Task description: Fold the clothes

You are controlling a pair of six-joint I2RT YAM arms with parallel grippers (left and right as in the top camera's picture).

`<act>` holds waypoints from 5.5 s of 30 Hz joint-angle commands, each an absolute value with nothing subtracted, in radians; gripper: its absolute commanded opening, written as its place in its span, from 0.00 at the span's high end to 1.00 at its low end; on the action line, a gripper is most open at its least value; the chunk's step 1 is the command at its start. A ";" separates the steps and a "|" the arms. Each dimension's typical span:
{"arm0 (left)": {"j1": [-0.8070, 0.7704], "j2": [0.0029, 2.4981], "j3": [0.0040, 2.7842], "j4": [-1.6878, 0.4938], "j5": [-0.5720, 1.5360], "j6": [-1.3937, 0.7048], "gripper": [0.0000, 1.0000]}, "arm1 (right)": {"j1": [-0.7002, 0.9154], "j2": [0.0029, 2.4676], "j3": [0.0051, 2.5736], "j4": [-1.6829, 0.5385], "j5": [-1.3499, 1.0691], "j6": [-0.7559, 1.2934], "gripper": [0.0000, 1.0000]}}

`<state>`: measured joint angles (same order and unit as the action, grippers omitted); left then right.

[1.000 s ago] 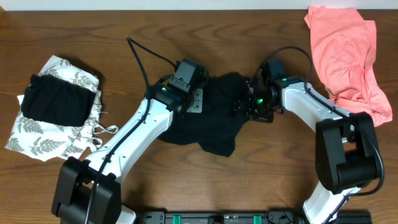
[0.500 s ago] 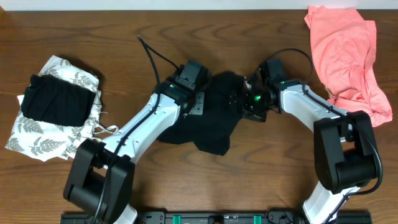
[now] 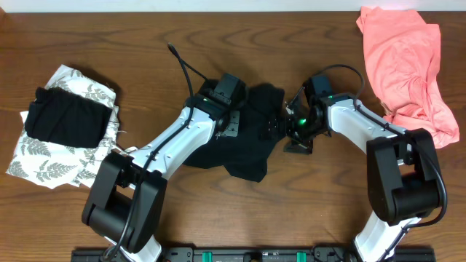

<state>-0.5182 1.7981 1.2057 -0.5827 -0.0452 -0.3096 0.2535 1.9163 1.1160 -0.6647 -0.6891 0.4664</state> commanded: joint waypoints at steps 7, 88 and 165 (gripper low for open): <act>-0.516 1.811 1.196 -0.569 -0.064 -0.297 0.93 | 0.295 1.960 1.090 -0.473 -0.539 0.608 0.01; -0.616 1.835 1.196 -0.095 0.281 -0.361 0.89 | 0.167 1.543 1.097 -0.762 0.116 0.271 0.99; -0.443 1.990 1.197 -0.573 0.295 -0.622 0.94 | -0.106 1.261 1.098 -0.493 -0.244 0.186 0.01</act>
<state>-0.5423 1.9747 1.2125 -0.5350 0.3752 -0.5808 -0.0944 1.2686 1.0916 -0.4870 -0.2367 0.1753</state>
